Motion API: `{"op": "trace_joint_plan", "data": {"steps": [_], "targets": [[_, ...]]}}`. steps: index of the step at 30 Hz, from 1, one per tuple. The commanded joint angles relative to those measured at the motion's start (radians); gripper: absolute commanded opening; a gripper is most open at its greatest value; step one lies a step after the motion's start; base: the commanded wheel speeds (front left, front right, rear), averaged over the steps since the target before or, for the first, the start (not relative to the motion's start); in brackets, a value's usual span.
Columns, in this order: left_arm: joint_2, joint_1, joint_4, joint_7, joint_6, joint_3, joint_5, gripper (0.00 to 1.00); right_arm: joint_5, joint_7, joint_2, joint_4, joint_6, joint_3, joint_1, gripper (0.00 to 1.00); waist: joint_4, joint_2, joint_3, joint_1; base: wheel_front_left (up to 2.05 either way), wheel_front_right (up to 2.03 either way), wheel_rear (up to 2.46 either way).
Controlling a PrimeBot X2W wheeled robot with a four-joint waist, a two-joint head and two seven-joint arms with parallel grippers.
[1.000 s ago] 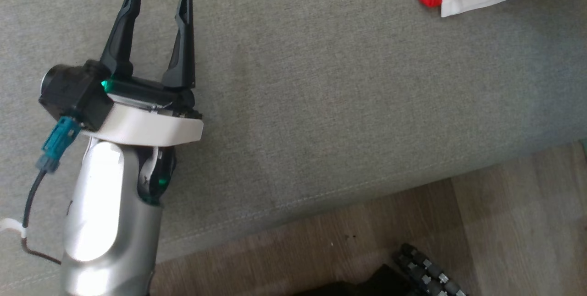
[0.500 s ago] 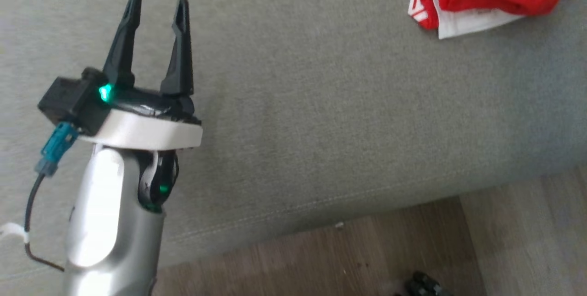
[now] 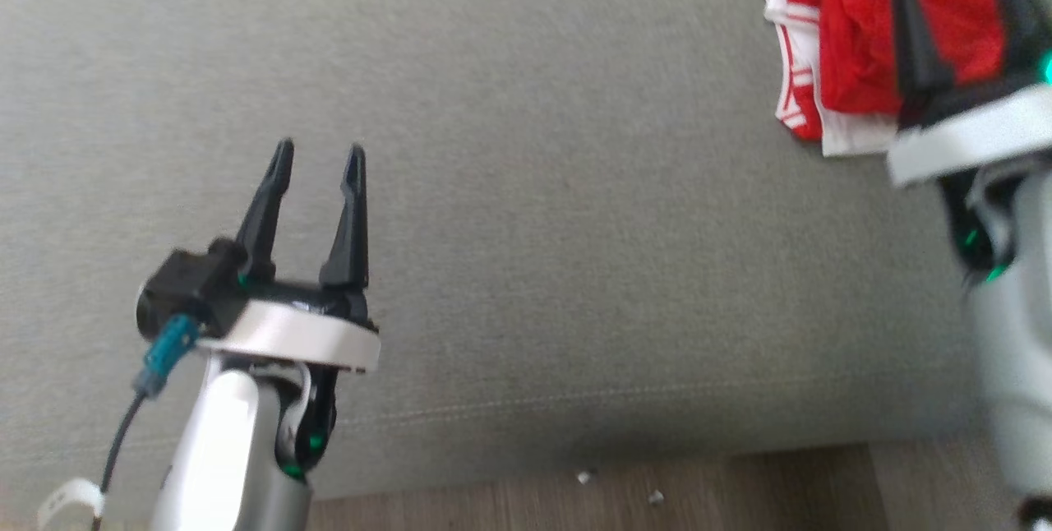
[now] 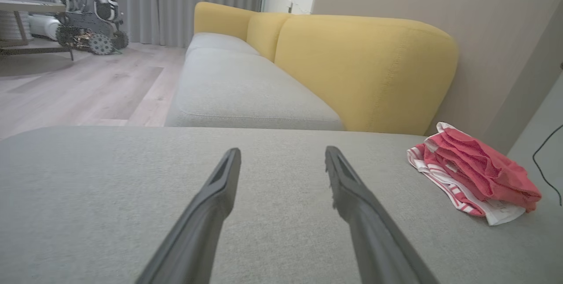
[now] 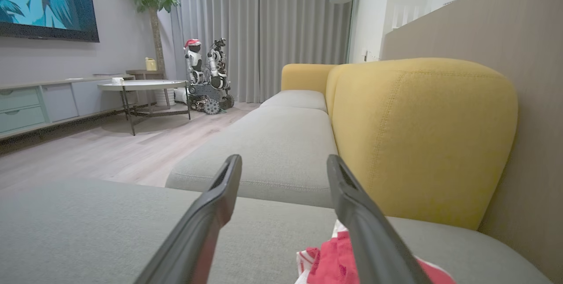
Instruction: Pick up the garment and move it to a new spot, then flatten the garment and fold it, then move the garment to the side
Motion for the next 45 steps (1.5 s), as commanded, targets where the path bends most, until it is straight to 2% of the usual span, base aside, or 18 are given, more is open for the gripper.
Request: {"op": "trace_joint_plan", "data": {"steps": [1,8,13,16,27,40,45], "targets": [[0.009,-0.002,-0.031,-0.005,0.009,0.029,0.001,1.00,-0.020,-0.018,0.018,-0.037,0.003,-0.005,0.027,1.00,0.035,-0.0001,-0.043,0.0001,0.00,0.00,0.00],[0.009,0.073,-0.024,-0.005,0.044,0.030,-0.031,1.00,-0.122,-0.083,0.154,-0.041,0.003,-0.053,0.204,1.00,0.056,-0.0001,-0.094,0.0001,0.00,0.00,0.00],[0.009,0.108,-0.044,-0.005,0.075,0.034,-0.025,1.00,-0.182,-0.113,0.220,-0.043,0.003,-0.099,0.286,1.00,0.060,-0.0001,-0.107,0.0001,0.00,0.00,0.00],[0.009,0.124,-0.055,-0.005,0.079,0.034,-0.019,1.00,-0.216,-0.126,0.244,-0.050,0.003,-0.110,0.320,1.00,0.062,-0.0001,-0.111,0.0001,0.00,0.00,0.00],[0.009,0.144,-0.022,-0.005,0.084,0.026,-0.004,1.00,-0.263,-0.138,0.270,-0.064,0.003,-0.106,0.372,1.00,0.062,-0.0001,-0.128,0.0001,0.00,0.00,0.00],[0.009,0.136,-0.025,-0.005,0.100,0.024,0.009,1.00,-0.227,-0.139,0.271,-0.092,0.003,-0.097,0.376,1.00,0.061,-0.0001,-0.123,0.0001,0.00,0.00,0.00],[0.009,0.128,-0.041,-0.005,0.089,0.016,0.045,1.00,-0.218,-0.139,0.272,-0.093,0.003,-0.096,0.375,1.00,0.061,-0.0001,-0.118,0.0001,0.00,0.00,0.00]]}}
